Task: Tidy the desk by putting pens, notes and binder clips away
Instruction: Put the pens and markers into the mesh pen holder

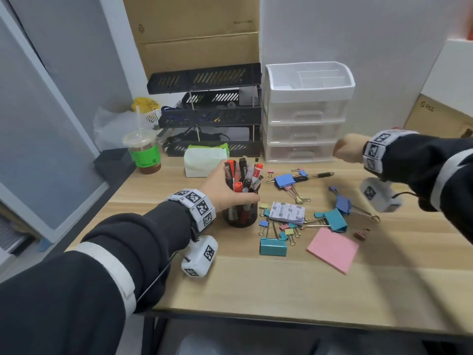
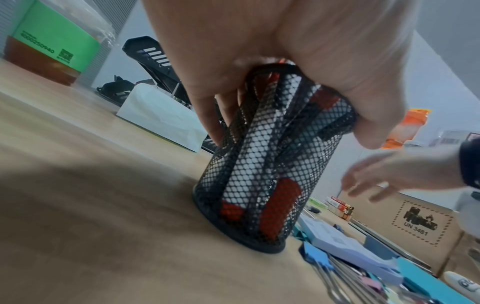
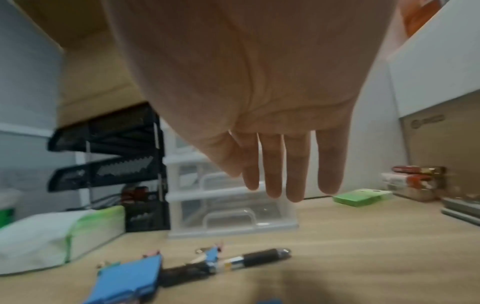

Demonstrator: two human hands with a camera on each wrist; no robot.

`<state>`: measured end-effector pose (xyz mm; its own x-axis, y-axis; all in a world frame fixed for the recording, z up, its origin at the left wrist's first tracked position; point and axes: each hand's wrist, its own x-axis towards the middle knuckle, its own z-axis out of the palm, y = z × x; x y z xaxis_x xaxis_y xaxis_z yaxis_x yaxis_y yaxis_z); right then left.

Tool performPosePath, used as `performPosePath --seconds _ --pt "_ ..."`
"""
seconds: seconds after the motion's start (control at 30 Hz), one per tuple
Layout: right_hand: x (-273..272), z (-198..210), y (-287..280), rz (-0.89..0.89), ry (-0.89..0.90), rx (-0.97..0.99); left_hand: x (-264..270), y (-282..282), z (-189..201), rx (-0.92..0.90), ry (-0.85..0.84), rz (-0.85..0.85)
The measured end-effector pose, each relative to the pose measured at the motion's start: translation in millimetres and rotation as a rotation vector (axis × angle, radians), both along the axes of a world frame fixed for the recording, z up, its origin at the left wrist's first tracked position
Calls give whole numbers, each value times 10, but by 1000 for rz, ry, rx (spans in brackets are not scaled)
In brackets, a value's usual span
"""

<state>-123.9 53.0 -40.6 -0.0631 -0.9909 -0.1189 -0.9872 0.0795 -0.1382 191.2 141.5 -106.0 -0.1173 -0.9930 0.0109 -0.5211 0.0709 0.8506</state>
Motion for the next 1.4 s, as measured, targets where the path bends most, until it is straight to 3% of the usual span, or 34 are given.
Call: performPosePath --seconds 0.17,0.37,0.63,0.73,0.9,1.0,1.17,1.23,1.3,1.4 --pt "-66 -311 -89 101 137 152 -12 -88 2 0 13 -10" --pt "158 -614 -278 227 131 195 -26 -156 -14 -4 16 -6" --pt "288 -498 -159 152 275 202 -32 -144 -26 -1 29 -3" --pt "239 -496 -45 206 346 184 -47 -121 -17 4 31 16" --pt "165 -403 134 288 294 42 -77 -76 -10 0 25 36" --pt "272 -130 266 305 112 -136 -87 -64 0 4 33 39" --pt "723 317 509 263 -739 -238 -97 -37 -38 -10 45 75" --pt "940 456 627 253 -979 -273 -103 -10 -47 -21 51 88" --pt "1156 533 728 261 -1097 -304 -106 21 -47 -37 59 100" --pt "1414 495 839 305 -1017 -306 -107 84 -49 -42 76 99"
